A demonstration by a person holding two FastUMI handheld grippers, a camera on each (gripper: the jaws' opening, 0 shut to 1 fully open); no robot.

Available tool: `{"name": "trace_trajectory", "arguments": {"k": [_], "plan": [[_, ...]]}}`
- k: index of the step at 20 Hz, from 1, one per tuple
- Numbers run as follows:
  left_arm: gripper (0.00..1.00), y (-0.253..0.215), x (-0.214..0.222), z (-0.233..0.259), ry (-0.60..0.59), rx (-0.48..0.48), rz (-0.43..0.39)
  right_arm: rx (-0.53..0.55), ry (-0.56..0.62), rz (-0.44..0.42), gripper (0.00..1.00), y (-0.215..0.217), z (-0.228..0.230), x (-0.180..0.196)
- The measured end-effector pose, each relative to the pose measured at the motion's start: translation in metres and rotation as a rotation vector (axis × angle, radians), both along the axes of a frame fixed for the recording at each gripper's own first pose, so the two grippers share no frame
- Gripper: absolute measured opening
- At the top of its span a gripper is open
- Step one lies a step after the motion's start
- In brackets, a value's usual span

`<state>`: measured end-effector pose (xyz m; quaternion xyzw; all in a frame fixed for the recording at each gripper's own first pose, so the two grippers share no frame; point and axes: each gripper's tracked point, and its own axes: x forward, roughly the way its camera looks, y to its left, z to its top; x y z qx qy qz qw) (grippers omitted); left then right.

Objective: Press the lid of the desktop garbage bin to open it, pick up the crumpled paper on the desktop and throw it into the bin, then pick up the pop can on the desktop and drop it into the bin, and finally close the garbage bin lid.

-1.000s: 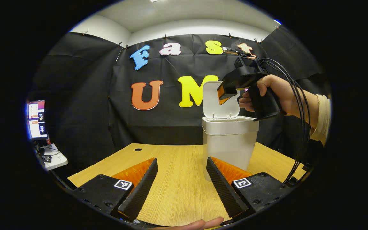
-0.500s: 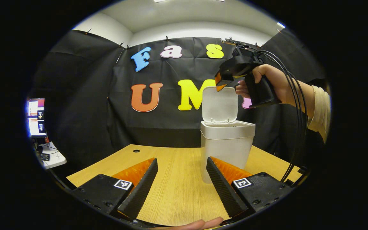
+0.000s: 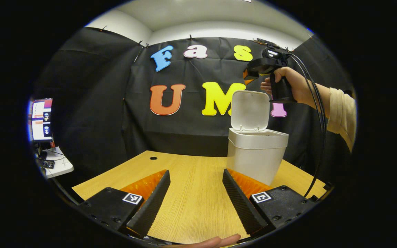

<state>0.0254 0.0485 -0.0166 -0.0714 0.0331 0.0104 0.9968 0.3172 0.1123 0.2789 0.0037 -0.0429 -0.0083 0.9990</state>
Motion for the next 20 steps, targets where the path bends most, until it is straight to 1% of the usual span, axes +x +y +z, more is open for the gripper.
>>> {"name": "trace_trajectory", "arguments": {"k": [1,3,5,7,8,10,12,13,15,18,20], "plan": [[0.99,0.001,0.001,0.000,0.000,-0.009,-0.002,0.005,-0.014,-0.013,0.95,-0.002,0.006,0.008],[0.98,-0.006,0.000,-0.004,0.018,-0.022,-0.031,0.019,-0.017,-0.038,0.94,-0.006,0.009,0.025],[0.99,-0.006,-0.004,0.003,0.000,-0.019,-0.035,0.019,0.010,-0.057,0.93,-0.007,0.002,0.043],[0.99,-0.010,-0.006,0.012,-0.037,-0.005,-0.055,0.007,0.034,-0.091,0.96,-0.014,-0.003,0.057],[0.98,-0.011,-0.006,0.015,-0.053,-0.005,-0.063,-0.009,0.052,-0.095,0.95,-0.011,-0.009,0.063],[0.98,-0.011,-0.005,0.009,-0.043,-0.018,-0.070,-0.041,0.113,-0.086,0.94,-0.009,-0.027,0.069],[0.98,-0.006,-0.002,0.004,-0.018,-0.018,-0.048,-0.004,0.107,-0.074,0.95,-0.010,-0.025,0.063],[0.98,-0.001,0.000,0.001,-0.007,-0.008,-0.030,0.019,0.132,-0.067,0.94,-0.010,-0.030,0.060],[0.98,0.004,0.001,-0.002,0.008,-0.001,-0.006,0.023,0.136,-0.080,0.95,-0.014,-0.033,0.046],[0.98,0.001,0.002,-0.002,0.003,-0.038,-0.016,0.011,0.179,-0.063,0.99,-0.015,-0.040,0.028],[0.98,0.000,0.003,-0.002,0.009,-0.041,-0.016,0.014,0.210,-0.032,0.98,-0.012,-0.049,0.017]]}}
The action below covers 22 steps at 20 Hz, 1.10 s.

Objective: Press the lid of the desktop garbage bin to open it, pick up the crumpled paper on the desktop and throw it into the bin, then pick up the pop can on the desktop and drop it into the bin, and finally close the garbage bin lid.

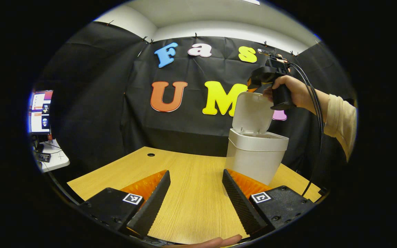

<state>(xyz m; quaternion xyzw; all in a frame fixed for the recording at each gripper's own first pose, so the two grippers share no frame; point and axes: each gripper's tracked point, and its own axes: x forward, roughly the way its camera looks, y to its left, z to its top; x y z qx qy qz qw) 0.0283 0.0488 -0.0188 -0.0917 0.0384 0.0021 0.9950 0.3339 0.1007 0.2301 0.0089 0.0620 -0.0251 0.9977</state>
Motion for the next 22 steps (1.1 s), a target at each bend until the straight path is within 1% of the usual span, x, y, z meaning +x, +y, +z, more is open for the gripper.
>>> {"name": "trace_trajectory", "arguments": {"k": [1,2,5,7,8,10,14,15,16,19,20,22], "plan": [[0.98,0.000,-0.001,0.000,0.002,0.015,0.005,0.003,0.009,0.016,0.98,0.001,-0.002,-0.006],[0.98,0.001,-0.004,0.001,0.001,0.031,0.010,-0.005,0.011,0.016,0.94,-0.002,-0.004,-0.011],[0.98,-0.003,-0.003,-0.002,0.005,0.033,0.008,-0.046,0.017,0.049,0.97,-0.002,-0.017,-0.023],[0.98,-0.007,0.000,-0.005,0.014,0.038,0.009,-0.030,0.082,0.085,0.98,0.001,-0.042,-0.030],[0.98,-0.009,0.001,-0.006,0.020,0.048,0.006,-0.020,0.107,0.098,0.94,0.003,-0.053,-0.036],[0.98,-0.008,0.002,-0.010,0.030,0.071,0.011,-0.009,0.140,0.133,0.94,0.008,-0.070,-0.046],[0.98,-0.010,0.008,-0.018,0.050,0.072,0.014,-0.025,0.207,0.176,0.94,0.009,-0.105,-0.061],[0.98,-0.010,0.009,-0.019,0.057,0.074,0.016,-0.027,0.227,0.180,0.95,0.008,-0.113,-0.063],[0.98,-0.010,0.009,-0.022,0.065,0.078,0.020,-0.030,0.250,0.183,0.93,0.007,-0.124,-0.067],[0.98,-0.011,0.009,-0.023,0.073,0.082,0.023,-0.018,0.305,0.171,0.95,0.003,-0.141,-0.072],[0.98,-0.012,0.009,-0.023,0.074,0.082,0.020,-0.012,0.325,0.162,0.94,0.002,-0.146,-0.074],[0.98,-0.015,0.009,-0.023,0.074,0.082,0.012,-0.010,0.354,0.152,0.97,0.002,-0.151,-0.076]]}}
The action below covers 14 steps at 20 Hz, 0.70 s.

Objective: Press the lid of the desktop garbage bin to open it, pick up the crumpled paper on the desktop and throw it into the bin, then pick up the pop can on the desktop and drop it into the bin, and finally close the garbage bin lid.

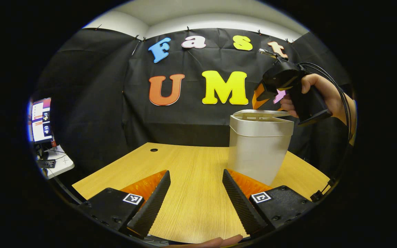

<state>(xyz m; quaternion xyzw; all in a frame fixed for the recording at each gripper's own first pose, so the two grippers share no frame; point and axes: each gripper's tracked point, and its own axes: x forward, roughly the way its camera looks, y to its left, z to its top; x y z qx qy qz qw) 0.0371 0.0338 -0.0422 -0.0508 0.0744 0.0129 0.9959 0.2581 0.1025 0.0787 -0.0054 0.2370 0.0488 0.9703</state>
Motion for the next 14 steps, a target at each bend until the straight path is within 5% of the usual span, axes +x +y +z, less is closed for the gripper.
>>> {"name": "trace_trajectory", "arguments": {"k": [14], "plan": [[0.98,0.004,-0.002,0.000,0.006,0.011,0.010,-0.035,0.029,-0.065,0.98,-0.010,-0.016,-0.025]]}}
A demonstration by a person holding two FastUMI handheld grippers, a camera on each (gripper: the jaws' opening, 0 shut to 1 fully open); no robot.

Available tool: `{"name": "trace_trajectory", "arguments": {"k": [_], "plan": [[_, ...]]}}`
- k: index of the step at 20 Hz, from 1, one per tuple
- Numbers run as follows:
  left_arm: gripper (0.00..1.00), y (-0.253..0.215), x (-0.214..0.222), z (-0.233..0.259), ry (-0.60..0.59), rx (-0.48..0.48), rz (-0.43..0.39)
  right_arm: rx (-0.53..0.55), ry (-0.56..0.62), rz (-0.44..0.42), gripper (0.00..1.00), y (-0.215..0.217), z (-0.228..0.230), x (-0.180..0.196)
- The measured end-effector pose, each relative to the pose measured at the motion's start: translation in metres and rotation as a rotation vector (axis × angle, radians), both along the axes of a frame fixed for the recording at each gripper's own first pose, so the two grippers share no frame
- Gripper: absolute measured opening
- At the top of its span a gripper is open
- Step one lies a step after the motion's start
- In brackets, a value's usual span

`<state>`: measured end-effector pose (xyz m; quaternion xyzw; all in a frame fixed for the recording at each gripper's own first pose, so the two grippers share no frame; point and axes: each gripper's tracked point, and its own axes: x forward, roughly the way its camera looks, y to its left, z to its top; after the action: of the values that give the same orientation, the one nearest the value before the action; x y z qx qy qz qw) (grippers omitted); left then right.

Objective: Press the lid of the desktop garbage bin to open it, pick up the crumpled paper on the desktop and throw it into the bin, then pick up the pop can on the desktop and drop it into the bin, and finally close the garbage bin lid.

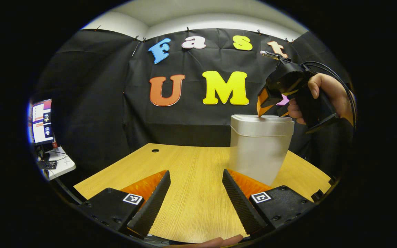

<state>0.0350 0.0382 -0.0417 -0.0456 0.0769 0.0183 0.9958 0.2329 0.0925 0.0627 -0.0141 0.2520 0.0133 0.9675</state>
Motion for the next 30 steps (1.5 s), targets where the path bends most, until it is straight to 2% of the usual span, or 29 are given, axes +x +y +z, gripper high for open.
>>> {"name": "trace_trajectory", "arguments": {"k": [3,8,13,18,26,30], "plan": [[0.98,0.002,-0.002,0.002,-0.003,0.007,0.005,0.021,-0.026,0.028,0.99,0.001,-0.004,0.001],[0.98,0.000,-0.001,0.000,0.000,0.004,0.003,0.091,-0.155,0.069,1.00,0.002,-0.007,0.003],[0.98,-0.002,0.000,-0.001,0.005,0.026,0.002,0.054,-0.268,0.105,0.97,0.001,-0.001,0.006],[0.98,0.002,0.001,-0.003,0.007,0.022,0.016,0.099,-0.359,0.169,0.96,0.000,-0.001,0.003],[0.98,0.000,0.004,-0.008,0.023,0.023,0.020,0.130,-0.392,0.146,0.95,-0.010,0.012,-0.015],[0.98,-0.002,0.003,-0.007,0.022,0.024,0.012,0.069,-0.365,0.133,0.96,-0.008,0.005,-0.014]]}}
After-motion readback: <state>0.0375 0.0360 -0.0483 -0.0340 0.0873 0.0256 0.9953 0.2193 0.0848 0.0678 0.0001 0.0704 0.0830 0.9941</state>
